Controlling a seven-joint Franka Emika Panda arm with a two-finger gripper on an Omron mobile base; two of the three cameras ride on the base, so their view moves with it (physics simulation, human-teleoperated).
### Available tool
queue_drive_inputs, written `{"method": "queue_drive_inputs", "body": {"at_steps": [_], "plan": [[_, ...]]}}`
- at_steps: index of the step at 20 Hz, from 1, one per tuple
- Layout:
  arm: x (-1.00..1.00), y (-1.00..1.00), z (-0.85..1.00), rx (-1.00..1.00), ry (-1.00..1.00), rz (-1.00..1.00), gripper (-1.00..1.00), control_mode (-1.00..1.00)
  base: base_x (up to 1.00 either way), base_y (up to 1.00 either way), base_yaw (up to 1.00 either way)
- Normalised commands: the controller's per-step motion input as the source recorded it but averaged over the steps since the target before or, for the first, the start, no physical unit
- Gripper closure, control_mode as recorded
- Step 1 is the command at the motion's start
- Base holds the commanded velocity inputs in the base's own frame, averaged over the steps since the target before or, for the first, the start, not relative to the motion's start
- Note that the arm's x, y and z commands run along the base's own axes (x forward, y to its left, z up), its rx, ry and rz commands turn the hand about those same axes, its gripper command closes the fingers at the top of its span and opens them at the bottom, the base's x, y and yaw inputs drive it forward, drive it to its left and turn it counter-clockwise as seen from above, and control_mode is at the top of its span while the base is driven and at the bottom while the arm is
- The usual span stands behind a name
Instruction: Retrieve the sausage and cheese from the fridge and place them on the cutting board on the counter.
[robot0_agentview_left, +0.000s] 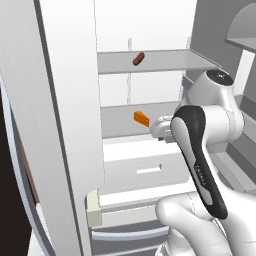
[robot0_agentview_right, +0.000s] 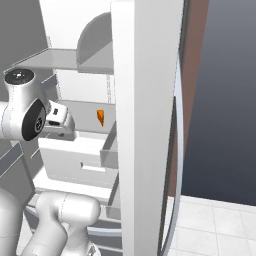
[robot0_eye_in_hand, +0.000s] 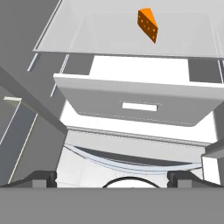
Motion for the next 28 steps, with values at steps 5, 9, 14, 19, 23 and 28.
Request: {"method": "queue_drive_inputs", "body": {"at_steps": [5, 9, 14, 19, 23, 28], "plan": [[0.00, 0.00, 0.00, 0.00, 0.00, 0.00, -1.00, 1.00, 0.00, 0.00, 0.00], [0.00, 0.00, 0.00, 0.00, 0.00, 0.00, -1.00, 1.00, 0.00, 0.00, 0.00], [0.00, 0.00, 0.00, 0.00, 0.00, 0.00, -1.00, 1.00, 0.00, 0.00, 0.00], [0.00, 0.00, 0.00, 0.00, 0.00, 0.00, -1.00, -1.00, 0.00, 0.00, 0.00], [0.00, 0.00, 0.00, 0.00, 0.00, 0.00, -1.00, -1.00, 0.00, 0.00, 0.00], [0.00, 0.00, 0.00, 0.00, 0.00, 0.00, -1.00, -1.00, 0.00, 0.00, 0.00]]}}
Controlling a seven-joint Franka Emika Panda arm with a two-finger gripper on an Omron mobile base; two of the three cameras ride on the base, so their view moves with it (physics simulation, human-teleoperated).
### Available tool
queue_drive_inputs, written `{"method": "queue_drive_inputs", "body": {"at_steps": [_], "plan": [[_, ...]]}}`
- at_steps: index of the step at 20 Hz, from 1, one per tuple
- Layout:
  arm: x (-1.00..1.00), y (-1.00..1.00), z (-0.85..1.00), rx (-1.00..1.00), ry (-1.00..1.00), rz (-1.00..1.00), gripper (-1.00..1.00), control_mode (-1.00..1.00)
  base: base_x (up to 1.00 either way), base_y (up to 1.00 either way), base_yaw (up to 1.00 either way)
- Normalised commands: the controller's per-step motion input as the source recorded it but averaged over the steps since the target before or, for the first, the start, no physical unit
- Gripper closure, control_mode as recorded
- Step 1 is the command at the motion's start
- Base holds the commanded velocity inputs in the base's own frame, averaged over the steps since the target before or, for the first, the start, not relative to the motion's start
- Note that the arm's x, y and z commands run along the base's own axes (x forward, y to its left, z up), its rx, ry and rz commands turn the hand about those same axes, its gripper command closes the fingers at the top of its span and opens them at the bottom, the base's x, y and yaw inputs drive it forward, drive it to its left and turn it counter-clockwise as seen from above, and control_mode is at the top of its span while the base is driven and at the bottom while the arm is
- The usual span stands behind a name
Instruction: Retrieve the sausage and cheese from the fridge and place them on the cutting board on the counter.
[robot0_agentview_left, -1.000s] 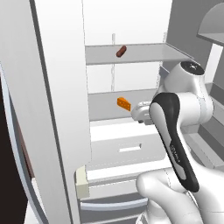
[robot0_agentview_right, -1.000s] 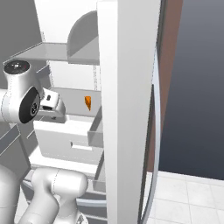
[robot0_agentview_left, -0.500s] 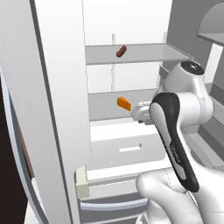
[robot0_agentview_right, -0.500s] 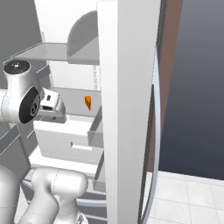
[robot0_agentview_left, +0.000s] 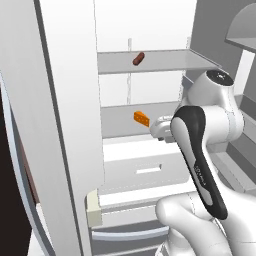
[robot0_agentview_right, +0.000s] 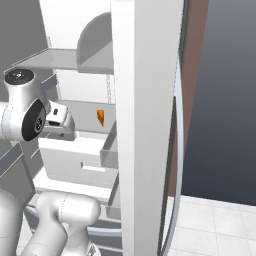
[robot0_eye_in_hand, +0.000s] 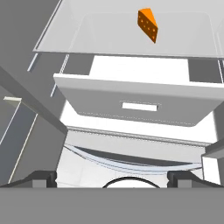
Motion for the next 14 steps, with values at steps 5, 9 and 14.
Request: {"method": "queue_drive_inputs", "body": {"at_steps": [5, 9, 14], "plan": [[0.01, 0.00, -0.03, -0.01, 0.00, 0.00, -1.00, -1.00, 0.00, 0.00, 0.00], [0.12, 0.00, -0.07, 0.00, -0.05, -0.01, -1.00, -1.00, 0.00, 0.00, 0.00], [0.19, 0.00, 0.00, -0.02, -0.18, -0.04, -1.00, -1.00, 0.00, 0.00, 0.00]]}}
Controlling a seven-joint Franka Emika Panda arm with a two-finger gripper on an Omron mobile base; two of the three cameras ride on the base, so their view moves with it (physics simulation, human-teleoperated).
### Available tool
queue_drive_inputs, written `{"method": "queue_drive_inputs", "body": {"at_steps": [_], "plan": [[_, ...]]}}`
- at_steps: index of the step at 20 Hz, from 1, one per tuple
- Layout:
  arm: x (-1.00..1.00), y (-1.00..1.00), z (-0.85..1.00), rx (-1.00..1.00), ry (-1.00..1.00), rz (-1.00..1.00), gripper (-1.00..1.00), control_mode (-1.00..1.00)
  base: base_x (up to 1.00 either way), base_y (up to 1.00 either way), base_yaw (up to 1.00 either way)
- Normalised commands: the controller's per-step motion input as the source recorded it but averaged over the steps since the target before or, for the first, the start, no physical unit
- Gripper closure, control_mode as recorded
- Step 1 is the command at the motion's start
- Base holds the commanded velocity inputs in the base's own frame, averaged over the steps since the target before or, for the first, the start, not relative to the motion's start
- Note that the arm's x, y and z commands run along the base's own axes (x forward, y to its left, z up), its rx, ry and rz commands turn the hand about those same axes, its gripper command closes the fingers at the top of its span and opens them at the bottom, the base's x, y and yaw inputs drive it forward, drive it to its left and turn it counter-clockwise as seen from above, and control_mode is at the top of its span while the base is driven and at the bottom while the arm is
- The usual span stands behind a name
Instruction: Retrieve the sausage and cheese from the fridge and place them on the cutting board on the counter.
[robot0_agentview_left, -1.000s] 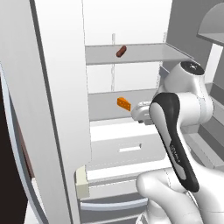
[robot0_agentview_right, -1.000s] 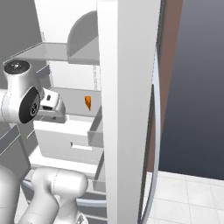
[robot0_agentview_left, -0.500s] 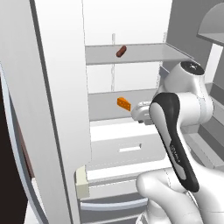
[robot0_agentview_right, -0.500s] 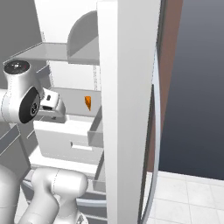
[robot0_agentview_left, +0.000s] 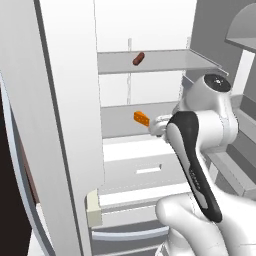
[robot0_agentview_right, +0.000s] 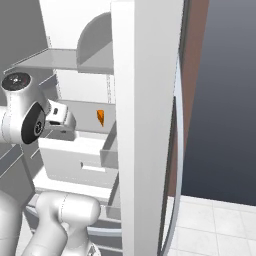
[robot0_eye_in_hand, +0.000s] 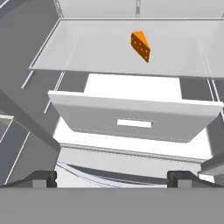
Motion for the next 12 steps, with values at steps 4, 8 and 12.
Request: {"method": "queue_drive_inputs", "body": {"at_steps": [4, 8, 12], "plan": [[0.17, -0.01, 0.00, 0.00, -0.23, 0.00, -1.00, -1.00, 0.00, 0.00, 0.00], [0.35, 0.00, 0.00, 0.00, -0.14, -0.01, -1.00, -1.00, 0.00, 0.00, 0.00], [0.47, -0.08, 0.13, 0.00, -0.05, 0.00, -1.00, -1.00, 0.00, 0.00, 0.00]]}}
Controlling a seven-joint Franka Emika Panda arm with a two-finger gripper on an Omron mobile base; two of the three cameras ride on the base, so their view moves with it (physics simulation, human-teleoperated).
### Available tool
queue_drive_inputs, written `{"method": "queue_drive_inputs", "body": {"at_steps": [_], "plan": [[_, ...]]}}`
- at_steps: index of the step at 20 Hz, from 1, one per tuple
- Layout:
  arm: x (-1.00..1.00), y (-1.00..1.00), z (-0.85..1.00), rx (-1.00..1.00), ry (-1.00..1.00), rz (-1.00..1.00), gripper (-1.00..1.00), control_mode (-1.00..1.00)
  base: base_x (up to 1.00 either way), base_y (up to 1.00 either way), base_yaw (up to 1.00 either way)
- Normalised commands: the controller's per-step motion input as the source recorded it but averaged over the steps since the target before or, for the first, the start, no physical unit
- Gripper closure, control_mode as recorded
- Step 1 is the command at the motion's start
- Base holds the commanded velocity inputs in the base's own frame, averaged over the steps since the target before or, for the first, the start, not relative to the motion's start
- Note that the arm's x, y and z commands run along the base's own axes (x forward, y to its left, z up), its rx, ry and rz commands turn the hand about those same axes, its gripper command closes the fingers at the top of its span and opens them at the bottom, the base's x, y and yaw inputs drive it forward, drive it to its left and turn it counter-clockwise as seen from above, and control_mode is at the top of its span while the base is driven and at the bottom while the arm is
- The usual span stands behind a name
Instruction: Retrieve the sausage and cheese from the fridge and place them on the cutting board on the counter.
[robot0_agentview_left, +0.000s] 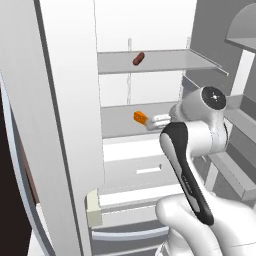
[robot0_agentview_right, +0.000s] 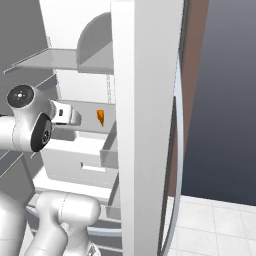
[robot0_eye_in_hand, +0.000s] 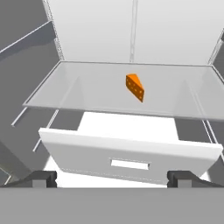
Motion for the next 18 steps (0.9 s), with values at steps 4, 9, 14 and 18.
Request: {"method": "queue_drive_inputs", "body": {"at_steps": [4, 9, 14, 18], "plan": [[0.29, -0.20, 0.24, 0.00, 0.00, 0.00, -1.00, -1.00, 0.00, 0.00, 0.00], [0.27, -0.28, 0.00, 0.00, 0.00, 0.00, -1.00, -1.00, 0.00, 0.00, 0.00], [0.25, -0.02, -0.42, 0.00, 0.00, 0.00, -1.00, -1.00, 0.00, 0.00, 0.00], [0.36, 0.00, -0.43, 0.00, 0.00, 0.00, -1.00, -1.00, 0.00, 0.00, 0.00]]}}
